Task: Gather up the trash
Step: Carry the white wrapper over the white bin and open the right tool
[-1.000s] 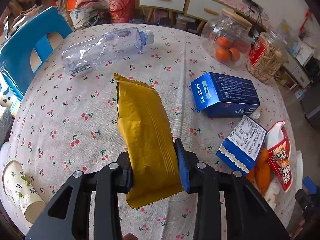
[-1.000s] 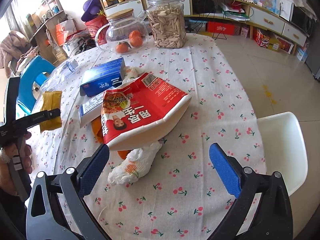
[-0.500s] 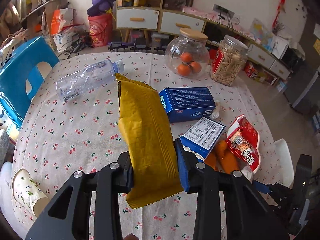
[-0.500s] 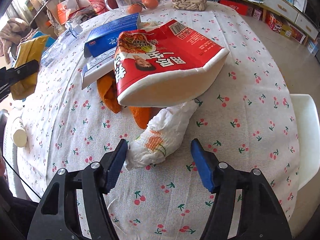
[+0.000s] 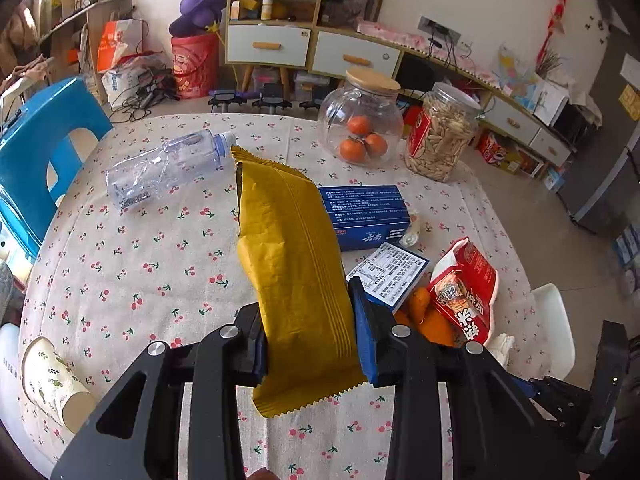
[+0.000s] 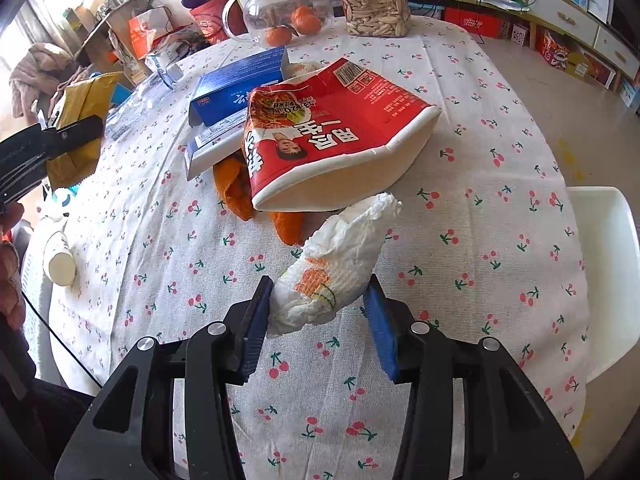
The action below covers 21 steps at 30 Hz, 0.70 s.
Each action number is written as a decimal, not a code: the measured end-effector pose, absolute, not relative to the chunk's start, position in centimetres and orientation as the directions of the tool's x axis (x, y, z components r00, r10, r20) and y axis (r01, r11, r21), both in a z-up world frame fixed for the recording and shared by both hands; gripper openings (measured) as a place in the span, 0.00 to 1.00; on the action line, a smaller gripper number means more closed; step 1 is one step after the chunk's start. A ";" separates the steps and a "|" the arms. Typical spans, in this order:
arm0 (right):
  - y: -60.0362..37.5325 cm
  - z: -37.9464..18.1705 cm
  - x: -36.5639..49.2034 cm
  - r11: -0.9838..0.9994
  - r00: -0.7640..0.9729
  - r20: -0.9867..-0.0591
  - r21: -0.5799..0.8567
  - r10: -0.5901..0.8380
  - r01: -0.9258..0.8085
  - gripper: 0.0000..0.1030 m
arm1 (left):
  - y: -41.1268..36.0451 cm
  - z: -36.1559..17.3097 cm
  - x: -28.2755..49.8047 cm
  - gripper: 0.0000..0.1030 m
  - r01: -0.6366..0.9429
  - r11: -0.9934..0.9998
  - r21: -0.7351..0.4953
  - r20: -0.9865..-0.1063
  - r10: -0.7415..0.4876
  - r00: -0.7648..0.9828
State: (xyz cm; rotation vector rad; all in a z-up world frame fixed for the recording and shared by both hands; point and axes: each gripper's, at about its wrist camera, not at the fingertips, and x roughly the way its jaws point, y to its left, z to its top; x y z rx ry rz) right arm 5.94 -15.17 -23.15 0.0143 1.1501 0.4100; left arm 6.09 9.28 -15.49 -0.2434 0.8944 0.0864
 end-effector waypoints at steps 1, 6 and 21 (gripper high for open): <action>-15.7 -22.8 5.7 0.927 0.353 -0.878 0.218 0.323 -0.305 0.42 | 9.0 -15.2 6.0 0.33 -0.171 0.969 -0.178 -0.777 -0.031 0.629; -20.0 -19.9 5.3 0.949 0.467 -0.834 0.198 0.294 -0.244 0.42 | 7.4 -13.9 5.7 0.33 -0.141 0.971 -0.193 -0.760 -0.057 0.648; -35.5 -14.8 7.1 0.966 0.780 -0.601 0.047 -0.175 0.253 0.44 | -4.5 -11.9 6.5 0.33 0.067 0.959 -0.276 -0.698 -0.248 0.672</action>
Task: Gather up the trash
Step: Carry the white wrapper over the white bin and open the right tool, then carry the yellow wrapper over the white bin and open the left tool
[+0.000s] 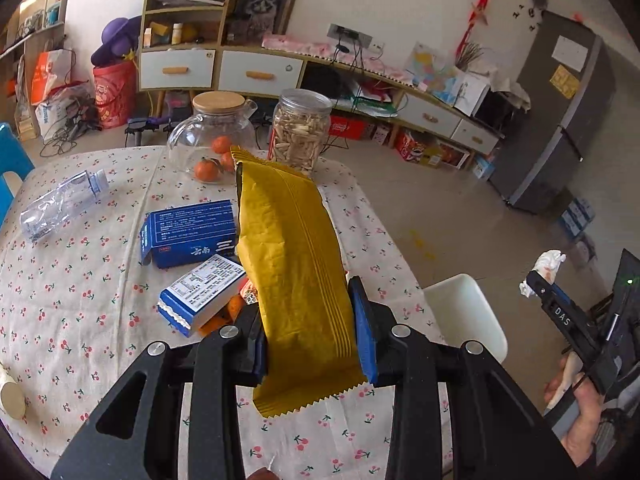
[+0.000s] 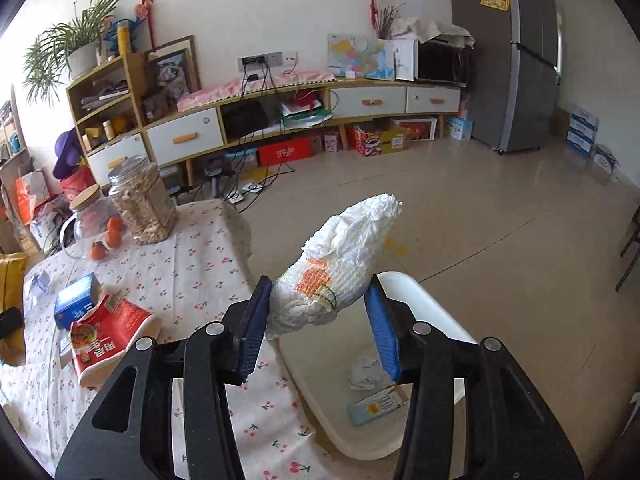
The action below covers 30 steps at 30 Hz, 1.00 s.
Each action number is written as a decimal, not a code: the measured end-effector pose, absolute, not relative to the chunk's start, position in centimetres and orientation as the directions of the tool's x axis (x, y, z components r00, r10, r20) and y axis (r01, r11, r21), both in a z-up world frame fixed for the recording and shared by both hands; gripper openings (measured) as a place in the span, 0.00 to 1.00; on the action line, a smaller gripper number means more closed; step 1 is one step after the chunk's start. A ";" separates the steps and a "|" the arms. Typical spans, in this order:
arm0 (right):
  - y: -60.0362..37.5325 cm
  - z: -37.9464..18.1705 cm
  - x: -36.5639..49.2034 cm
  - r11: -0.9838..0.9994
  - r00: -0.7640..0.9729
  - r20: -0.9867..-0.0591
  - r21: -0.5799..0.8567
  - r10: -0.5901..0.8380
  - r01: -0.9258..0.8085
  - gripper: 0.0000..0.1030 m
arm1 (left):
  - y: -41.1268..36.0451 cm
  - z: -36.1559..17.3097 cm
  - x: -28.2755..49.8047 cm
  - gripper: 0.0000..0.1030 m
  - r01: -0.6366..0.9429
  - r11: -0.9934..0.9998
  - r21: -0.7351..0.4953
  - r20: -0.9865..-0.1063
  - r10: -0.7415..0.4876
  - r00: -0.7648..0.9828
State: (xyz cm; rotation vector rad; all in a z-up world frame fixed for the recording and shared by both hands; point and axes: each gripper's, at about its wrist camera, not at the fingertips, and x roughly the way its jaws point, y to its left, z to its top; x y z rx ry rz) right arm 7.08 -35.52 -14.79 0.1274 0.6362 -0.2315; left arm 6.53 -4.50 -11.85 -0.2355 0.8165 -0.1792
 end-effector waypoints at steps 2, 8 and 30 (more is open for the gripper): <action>-36.6 -15.3 7.3 0.957 0.768 -0.610 0.052 -0.197 0.287 0.45 | -6.4 -12.0 6.8 0.33 0.092 0.949 -0.301 -0.688 -0.283 0.669; -38.7 -16.0 7.4 0.929 0.730 -0.629 0.032 -0.268 0.369 0.63 | -13.2 -13.5 8.3 0.33 0.165 0.921 -0.353 -0.699 -0.377 0.608; -46.0 -14.8 3.1 0.798 0.675 -0.594 0.089 -0.438 0.596 0.93 | -27.5 -19.9 11.3 0.34 0.258 0.880 -0.400 -0.754 -0.475 0.453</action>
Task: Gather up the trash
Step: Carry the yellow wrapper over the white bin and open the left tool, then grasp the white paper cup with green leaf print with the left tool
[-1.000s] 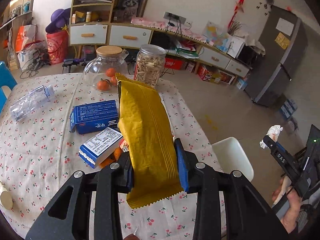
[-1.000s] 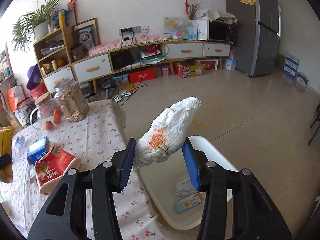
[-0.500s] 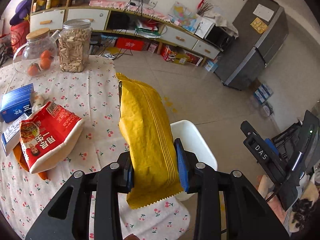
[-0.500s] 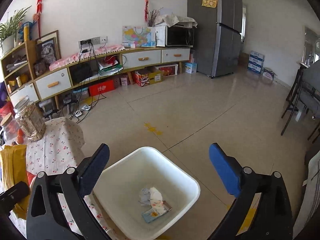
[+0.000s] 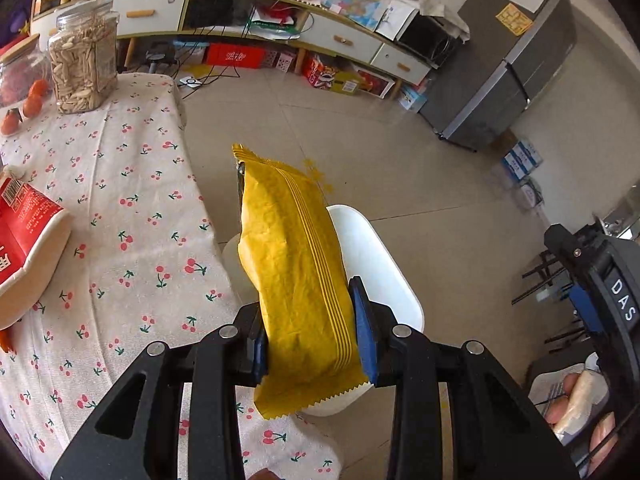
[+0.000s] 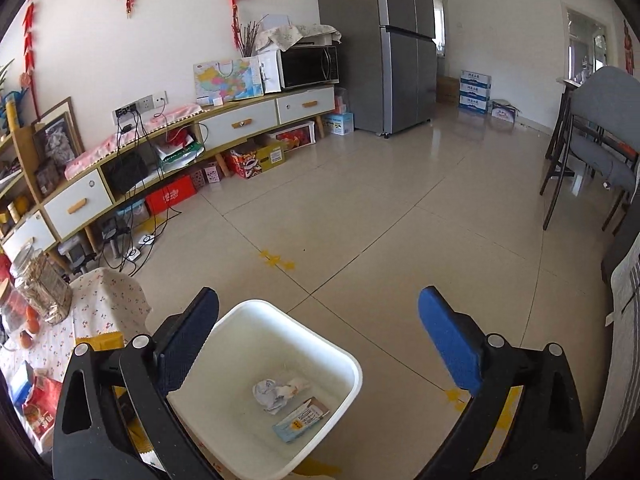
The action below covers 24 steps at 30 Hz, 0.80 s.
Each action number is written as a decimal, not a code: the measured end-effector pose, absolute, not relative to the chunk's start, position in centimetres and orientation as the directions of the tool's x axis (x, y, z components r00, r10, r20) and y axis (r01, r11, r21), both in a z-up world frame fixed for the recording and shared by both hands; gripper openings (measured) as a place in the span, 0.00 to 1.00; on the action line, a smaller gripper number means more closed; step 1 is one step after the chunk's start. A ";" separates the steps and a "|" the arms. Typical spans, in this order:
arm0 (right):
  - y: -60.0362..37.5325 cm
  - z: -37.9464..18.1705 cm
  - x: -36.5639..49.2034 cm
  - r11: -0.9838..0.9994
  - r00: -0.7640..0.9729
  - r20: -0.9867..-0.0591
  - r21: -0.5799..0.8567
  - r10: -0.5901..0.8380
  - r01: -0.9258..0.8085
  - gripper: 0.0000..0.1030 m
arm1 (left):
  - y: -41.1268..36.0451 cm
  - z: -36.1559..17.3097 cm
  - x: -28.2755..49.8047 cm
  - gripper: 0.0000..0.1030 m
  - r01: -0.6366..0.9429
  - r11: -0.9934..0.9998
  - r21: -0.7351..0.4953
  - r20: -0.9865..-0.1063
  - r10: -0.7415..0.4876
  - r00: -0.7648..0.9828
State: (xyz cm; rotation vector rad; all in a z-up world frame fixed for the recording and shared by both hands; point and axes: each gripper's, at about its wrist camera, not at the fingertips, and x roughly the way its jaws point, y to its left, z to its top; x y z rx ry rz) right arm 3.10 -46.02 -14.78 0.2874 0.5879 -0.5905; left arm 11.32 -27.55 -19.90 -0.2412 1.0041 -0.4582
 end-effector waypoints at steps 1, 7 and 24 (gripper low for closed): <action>-46.2 -14.8 3.1 0.796 0.674 -0.595 0.092 -0.438 0.598 0.93 | -28.0 -20.2 11.4 0.34 0.262 0.881 -0.394 -0.760 -0.472 0.447; -47.0 -15.0 3.1 0.777 0.661 -0.608 0.111 -0.440 0.619 0.93 | -30.4 -21.6 12.1 0.67 0.275 0.889 -0.365 -0.789 -0.453 0.416; -40.5 -15.6 5.1 0.900 0.700 -0.641 0.034 -0.314 0.435 0.93 | -21.3 -18.8 8.8 0.82 0.046 0.992 -0.115 -0.785 -0.119 0.608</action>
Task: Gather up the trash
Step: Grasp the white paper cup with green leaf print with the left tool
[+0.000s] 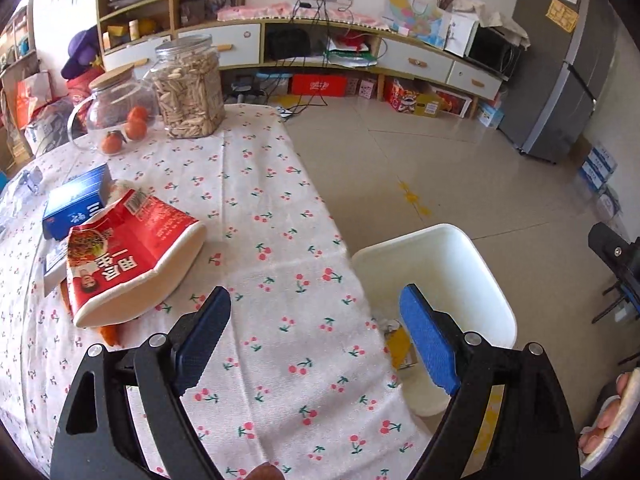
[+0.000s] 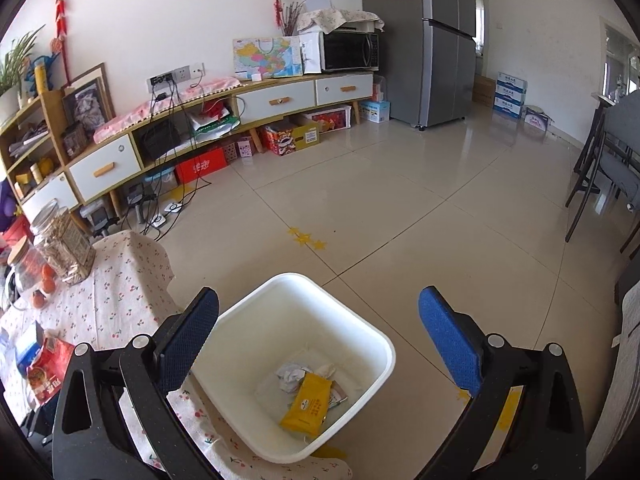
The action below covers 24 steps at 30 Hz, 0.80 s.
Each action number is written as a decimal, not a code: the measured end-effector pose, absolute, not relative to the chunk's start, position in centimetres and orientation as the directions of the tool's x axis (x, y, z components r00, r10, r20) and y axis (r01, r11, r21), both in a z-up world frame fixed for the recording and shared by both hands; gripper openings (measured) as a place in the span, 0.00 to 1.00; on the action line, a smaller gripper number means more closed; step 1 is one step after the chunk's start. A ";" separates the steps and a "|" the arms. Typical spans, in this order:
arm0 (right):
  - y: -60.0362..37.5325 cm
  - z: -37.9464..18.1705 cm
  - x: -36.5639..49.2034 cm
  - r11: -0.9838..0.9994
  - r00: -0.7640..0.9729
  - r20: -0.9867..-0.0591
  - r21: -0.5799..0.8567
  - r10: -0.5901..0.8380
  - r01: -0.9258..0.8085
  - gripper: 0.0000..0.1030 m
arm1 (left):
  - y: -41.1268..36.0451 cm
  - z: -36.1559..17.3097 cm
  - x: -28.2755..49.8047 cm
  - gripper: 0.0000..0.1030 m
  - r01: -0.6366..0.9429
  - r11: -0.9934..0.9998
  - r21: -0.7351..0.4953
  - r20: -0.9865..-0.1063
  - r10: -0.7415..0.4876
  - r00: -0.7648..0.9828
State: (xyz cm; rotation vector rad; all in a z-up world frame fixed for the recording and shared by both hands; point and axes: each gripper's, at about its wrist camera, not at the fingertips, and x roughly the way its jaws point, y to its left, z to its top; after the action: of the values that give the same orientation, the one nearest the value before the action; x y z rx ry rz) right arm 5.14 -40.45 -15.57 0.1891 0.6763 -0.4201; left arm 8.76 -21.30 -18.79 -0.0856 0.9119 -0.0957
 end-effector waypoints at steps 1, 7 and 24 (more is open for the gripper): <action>-39.5 -15.6 5.3 0.912 0.706 -0.641 0.023 -0.302 0.411 0.93 | -20.3 -18.7 8.4 0.82 0.017 0.994 -0.105 -0.783 -0.093 0.615; -33.9 -15.7 6.0 0.966 0.727 -0.650 -0.045 -0.221 0.254 0.93 | -12.8 -18.1 6.0 0.82 -0.156 0.986 -0.060 -0.761 0.056 0.646; -19.9 -16.1 7.0 0.996 0.741 -0.671 -0.082 -0.025 -0.041 0.93 | 10.9 -16.7 -2.2 0.83 -0.669 0.741 0.047 -0.685 0.512 0.519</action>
State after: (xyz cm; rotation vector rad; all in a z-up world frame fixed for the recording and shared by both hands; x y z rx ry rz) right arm 7.04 -19.86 -16.14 -0.0938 0.7359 0.0088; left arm -2.23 10.85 -16.72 -0.2344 0.7375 0.7163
